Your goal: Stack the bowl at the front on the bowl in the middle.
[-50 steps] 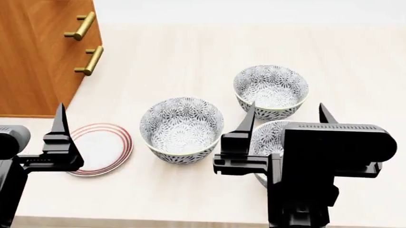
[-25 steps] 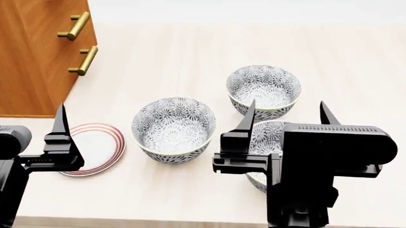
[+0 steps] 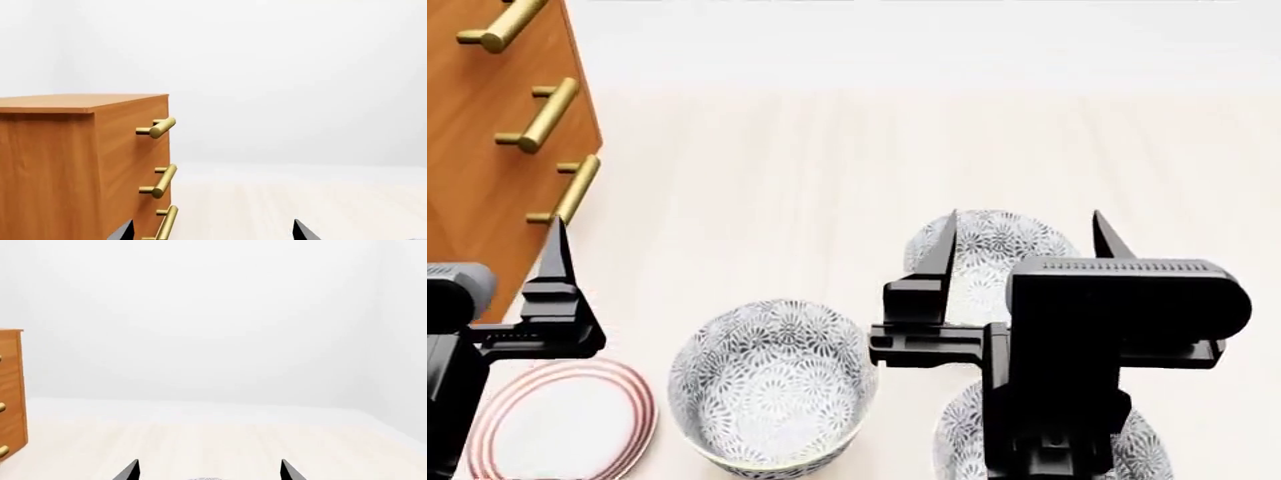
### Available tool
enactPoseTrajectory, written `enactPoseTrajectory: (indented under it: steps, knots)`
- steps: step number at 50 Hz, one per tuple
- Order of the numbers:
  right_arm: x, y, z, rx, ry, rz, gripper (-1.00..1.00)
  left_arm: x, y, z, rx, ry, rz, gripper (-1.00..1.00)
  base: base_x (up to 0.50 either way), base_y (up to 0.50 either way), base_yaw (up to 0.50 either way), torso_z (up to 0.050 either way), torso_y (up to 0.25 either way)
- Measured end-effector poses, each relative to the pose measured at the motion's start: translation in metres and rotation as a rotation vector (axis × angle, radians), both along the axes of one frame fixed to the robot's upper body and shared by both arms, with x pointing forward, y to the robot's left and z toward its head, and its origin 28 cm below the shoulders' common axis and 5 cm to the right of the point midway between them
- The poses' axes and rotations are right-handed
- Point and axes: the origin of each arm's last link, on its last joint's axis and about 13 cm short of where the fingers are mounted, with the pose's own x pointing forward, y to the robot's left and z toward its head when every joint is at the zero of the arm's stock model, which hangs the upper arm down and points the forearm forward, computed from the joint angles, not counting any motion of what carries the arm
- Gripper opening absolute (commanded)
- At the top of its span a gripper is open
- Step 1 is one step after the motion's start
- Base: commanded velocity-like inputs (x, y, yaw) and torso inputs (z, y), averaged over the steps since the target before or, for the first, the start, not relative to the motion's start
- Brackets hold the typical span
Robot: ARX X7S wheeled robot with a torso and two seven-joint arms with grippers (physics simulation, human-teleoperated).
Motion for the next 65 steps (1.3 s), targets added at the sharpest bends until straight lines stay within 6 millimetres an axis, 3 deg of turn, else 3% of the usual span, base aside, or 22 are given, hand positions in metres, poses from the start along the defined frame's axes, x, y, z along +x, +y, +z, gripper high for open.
enactPoseTrajectory:
  steps: [18,28,33,39,47,65]
  knots:
    - [0.000,0.000,0.001,-0.004,0.003,-0.003,1.00,0.001,0.000,0.000,0.002,-0.001,-0.003,1.00,0.50,0.00,0.00,0.000,0.001]
    - [0.003,-0.001,0.002,0.021,0.028,-0.015,1.00,0.001,0.000,-0.001,-0.001,0.003,-0.002,1.00,0.00,0.00,0.00,0.000,0.000]
    - [0.005,-0.004,0.013,0.048,0.060,-0.024,1.00,0.001,0.000,-0.001,-0.002,0.006,-0.002,1.00,0.00,0.00,0.00,0.000,0.002]
    - [0.016,-0.017,0.040,0.081,0.129,-0.052,1.00,0.001,0.000,-0.001,-0.004,0.010,-0.001,1.00,0.00,0.00,0.00,0.000,0.000]
    - [0.045,-0.045,0.065,0.114,0.354,-0.125,1.00,0.004,0.001,0.002,0.002,0.009,-0.007,1.00,0.00,0.00,0.00,0.000,0.000]
    - [0.063,-0.076,0.083,0.169,0.626,-0.150,1.00,0.009,0.002,0.002,0.009,0.012,-0.012,1.00,0.00,0.00,0.00,0.000,0.000]
